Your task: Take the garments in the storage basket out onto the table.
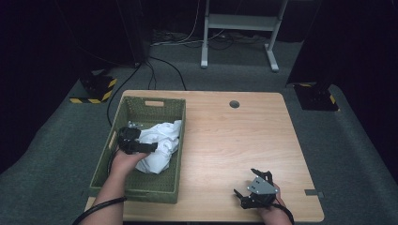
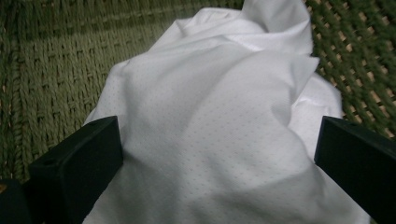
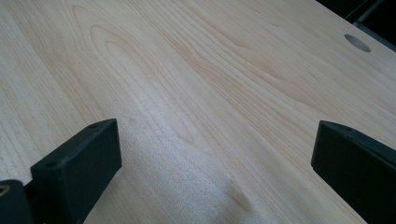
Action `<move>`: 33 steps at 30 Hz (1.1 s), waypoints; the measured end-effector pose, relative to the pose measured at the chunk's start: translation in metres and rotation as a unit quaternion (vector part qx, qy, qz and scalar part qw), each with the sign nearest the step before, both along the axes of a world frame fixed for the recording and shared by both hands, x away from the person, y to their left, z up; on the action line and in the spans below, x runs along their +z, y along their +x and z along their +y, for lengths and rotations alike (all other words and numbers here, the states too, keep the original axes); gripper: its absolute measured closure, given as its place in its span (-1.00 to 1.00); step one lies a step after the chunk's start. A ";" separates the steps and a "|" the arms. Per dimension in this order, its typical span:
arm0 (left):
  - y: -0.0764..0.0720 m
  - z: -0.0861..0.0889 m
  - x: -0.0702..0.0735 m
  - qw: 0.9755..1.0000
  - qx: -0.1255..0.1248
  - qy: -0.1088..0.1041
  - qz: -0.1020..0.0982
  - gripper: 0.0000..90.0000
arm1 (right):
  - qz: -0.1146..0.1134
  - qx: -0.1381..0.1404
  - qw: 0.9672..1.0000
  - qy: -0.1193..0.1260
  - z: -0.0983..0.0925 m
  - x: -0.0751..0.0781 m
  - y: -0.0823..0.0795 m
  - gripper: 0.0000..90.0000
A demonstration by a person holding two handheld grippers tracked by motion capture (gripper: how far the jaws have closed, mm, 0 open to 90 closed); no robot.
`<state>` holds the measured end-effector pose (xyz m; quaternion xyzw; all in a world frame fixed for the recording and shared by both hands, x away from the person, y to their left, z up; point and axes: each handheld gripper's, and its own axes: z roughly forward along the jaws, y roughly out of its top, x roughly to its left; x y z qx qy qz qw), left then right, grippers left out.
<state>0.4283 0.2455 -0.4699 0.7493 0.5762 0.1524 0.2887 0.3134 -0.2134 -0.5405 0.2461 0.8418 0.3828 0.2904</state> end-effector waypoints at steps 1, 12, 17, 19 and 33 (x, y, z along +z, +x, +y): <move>0.001 0.000 -0.001 1.000 0.000 0.001 0.004 -0.97 | 0.000 0.000 1.000 0.000 0.000 0.000 0.000 -0.97; 0.006 -0.007 -0.016 0.998 -0.019 0.008 0.060 -0.97 | 0.001 0.001 1.000 -0.001 0.000 0.000 0.000 -0.97; 0.007 -0.010 -0.022 0.997 -0.019 0.006 0.076 -0.99 | 0.001 0.002 1.000 -0.003 0.001 0.000 0.000 -0.97; 0.005 -0.014 -0.026 0.995 -0.036 0.043 0.077 -0.89 | 0.001 0.003 1.000 -0.003 0.001 0.000 0.000 -0.97; -0.002 -0.027 -0.024 0.992 -0.078 0.090 0.042 0.18 | 0.001 0.005 1.000 -0.007 0.001 -0.001 0.000 -0.97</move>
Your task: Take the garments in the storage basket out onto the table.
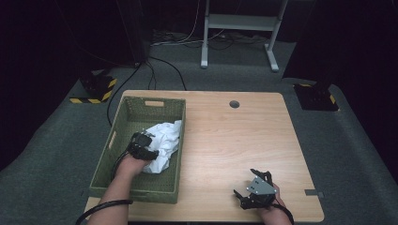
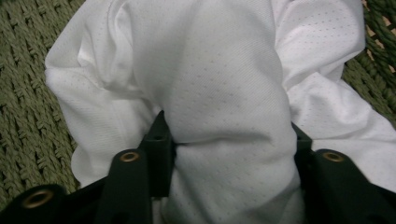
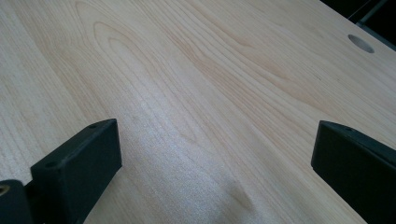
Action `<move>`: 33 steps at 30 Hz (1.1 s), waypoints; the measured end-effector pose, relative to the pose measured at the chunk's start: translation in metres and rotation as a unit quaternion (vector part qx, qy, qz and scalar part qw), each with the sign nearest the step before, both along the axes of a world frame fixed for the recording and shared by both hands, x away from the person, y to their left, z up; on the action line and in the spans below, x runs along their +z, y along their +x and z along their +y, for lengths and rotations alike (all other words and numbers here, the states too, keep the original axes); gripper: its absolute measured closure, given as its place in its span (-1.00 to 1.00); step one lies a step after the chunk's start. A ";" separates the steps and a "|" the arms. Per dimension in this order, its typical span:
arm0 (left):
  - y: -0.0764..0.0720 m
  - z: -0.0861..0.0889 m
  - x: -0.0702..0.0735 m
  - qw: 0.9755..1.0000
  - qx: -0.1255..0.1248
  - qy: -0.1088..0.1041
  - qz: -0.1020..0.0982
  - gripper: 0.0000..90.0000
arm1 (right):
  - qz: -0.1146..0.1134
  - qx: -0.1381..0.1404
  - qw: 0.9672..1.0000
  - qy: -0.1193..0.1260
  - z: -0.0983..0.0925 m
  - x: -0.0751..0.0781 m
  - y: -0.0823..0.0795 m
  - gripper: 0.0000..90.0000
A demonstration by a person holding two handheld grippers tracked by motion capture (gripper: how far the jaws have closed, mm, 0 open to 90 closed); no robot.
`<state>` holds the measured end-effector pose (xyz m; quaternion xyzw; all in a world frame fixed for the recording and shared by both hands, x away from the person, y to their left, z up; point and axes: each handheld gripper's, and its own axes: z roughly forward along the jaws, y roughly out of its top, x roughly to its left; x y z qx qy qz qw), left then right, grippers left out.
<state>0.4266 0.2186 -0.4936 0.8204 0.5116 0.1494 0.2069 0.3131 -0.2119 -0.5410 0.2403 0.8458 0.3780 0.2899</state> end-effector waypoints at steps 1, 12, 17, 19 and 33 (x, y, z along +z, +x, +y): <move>0.000 0.000 0.001 1.000 -0.003 0.002 0.000 0.18 | 0.000 0.000 1.000 0.000 0.000 0.000 0.000 -0.97; -0.001 0.002 0.009 1.000 0.005 -0.009 -0.005 0.38 | -0.001 0.001 1.000 0.001 0.000 0.000 -0.001 -0.97; -0.002 0.003 0.014 1.000 0.012 -0.016 -0.016 0.43 | -0.003 0.004 1.000 0.003 -0.001 0.000 -0.001 -0.97; -0.004 0.003 0.017 0.999 0.016 -0.018 -0.025 0.43 | -0.003 0.004 1.000 0.003 -0.001 0.000 -0.001 -0.97; -0.019 0.016 0.039 0.987 0.044 -0.090 -0.122 0.43 | -0.005 0.004 1.000 -0.004 0.001 0.000 -0.001 -0.97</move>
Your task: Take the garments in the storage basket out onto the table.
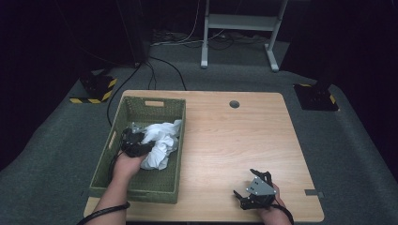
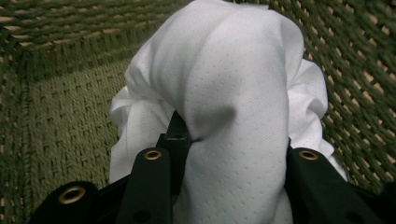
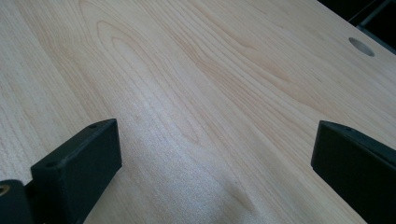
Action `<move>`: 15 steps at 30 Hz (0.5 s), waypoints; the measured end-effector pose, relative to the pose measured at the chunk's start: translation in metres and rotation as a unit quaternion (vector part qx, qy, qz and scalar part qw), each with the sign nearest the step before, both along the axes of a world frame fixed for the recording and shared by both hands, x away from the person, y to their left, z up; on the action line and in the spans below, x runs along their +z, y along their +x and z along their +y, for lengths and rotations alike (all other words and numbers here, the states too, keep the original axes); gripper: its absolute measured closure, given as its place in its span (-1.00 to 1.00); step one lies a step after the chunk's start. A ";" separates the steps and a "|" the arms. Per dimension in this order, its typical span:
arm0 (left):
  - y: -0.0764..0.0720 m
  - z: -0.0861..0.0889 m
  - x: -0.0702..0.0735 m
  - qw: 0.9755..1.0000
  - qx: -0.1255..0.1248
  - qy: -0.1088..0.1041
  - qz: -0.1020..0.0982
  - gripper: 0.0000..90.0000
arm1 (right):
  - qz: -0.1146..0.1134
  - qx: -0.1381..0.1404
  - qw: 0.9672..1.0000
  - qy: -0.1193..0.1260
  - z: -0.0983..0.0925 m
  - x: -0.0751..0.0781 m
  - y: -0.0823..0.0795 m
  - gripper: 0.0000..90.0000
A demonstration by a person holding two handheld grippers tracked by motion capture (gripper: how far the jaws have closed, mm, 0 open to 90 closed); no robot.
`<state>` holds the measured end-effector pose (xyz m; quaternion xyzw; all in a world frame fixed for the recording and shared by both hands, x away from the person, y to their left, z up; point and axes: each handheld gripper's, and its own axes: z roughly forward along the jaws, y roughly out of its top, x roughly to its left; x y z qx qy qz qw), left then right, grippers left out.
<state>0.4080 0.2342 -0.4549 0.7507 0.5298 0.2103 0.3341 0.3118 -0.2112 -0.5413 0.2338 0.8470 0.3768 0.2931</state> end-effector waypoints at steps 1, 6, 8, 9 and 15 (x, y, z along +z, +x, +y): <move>-0.001 0.001 0.002 1.000 0.002 -0.005 -0.008 0.43 | 0.000 0.000 1.000 0.000 0.000 0.000 0.000 -0.97; -0.007 0.009 0.010 0.999 0.016 -0.024 -0.035 0.43 | 0.000 0.000 1.000 0.002 0.000 0.000 0.000 -0.97; -0.010 0.012 0.014 0.998 0.023 -0.029 -0.048 0.44 | 0.000 0.000 1.000 0.002 0.000 0.000 0.000 -0.97; -0.011 0.012 0.015 0.998 0.026 -0.031 -0.055 0.44 | 0.000 0.000 1.000 0.002 0.000 0.000 0.000 -0.97; -0.018 0.013 0.027 0.994 0.035 -0.035 -0.098 0.45 | -0.001 0.001 1.000 0.004 -0.001 0.000 0.000 -0.97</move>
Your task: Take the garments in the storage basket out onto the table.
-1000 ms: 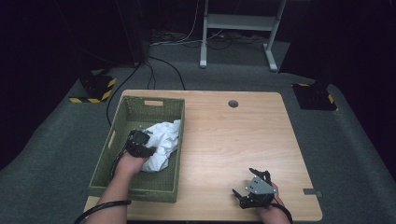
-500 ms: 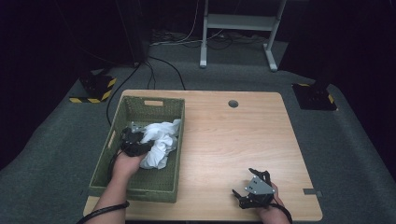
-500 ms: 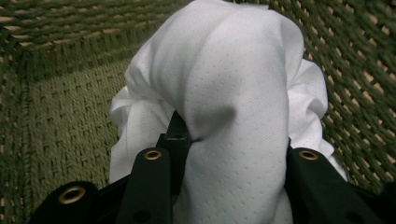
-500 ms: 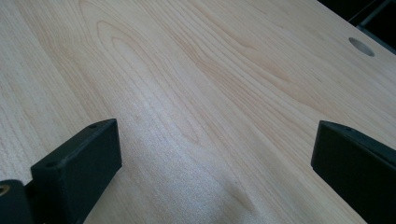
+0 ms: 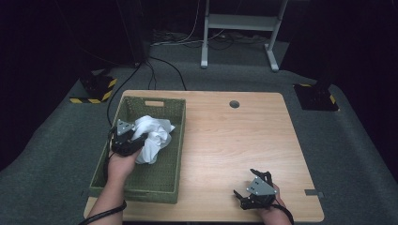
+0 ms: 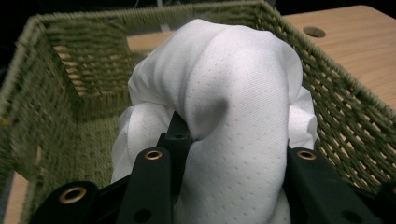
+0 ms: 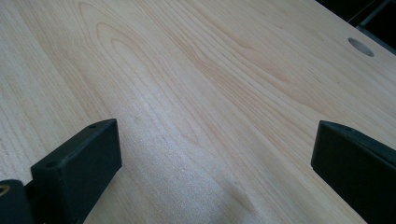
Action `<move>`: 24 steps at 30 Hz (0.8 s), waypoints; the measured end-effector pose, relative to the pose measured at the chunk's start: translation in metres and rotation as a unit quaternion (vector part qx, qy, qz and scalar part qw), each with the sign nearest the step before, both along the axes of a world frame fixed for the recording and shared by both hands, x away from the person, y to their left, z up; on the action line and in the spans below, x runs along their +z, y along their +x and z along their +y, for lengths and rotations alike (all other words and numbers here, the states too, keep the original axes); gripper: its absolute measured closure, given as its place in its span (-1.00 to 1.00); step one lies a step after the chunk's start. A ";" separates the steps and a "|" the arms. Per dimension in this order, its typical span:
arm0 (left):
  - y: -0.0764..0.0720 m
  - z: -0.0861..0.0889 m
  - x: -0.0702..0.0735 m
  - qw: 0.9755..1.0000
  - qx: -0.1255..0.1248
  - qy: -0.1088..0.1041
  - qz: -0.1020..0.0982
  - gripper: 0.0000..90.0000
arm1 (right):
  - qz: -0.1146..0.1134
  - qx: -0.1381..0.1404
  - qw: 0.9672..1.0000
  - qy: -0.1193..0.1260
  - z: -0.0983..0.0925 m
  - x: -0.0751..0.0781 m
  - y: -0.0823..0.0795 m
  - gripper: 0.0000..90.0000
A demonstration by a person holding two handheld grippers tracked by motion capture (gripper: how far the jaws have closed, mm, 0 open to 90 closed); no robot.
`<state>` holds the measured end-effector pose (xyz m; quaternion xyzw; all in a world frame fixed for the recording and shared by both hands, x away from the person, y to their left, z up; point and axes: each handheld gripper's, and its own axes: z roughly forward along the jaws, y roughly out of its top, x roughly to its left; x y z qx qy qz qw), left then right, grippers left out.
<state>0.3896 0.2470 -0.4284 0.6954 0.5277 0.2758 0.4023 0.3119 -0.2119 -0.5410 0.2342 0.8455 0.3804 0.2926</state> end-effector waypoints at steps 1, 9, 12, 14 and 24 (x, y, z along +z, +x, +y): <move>-0.001 0.000 0.002 1.000 0.001 0.001 -0.007 0.45 | 0.000 0.000 1.000 0.000 0.000 0.000 0.000 -0.97; -0.009 -0.004 0.022 0.999 0.001 -0.007 -0.050 0.45 | 0.000 0.001 1.000 0.001 0.000 0.000 0.000 -0.97; -0.011 -0.005 0.026 0.998 0.001 -0.011 -0.058 0.45 | 0.000 0.001 1.000 0.001 0.000 0.000 0.000 -0.97; -0.012 -0.006 0.029 0.998 -0.001 -0.011 -0.065 0.45 | 0.000 0.001 1.000 0.001 0.000 0.000 0.000 -0.97; -0.024 -0.011 0.043 0.994 0.003 -0.016 -0.108 0.44 | 0.000 0.000 1.000 0.002 0.000 0.000 0.000 -0.97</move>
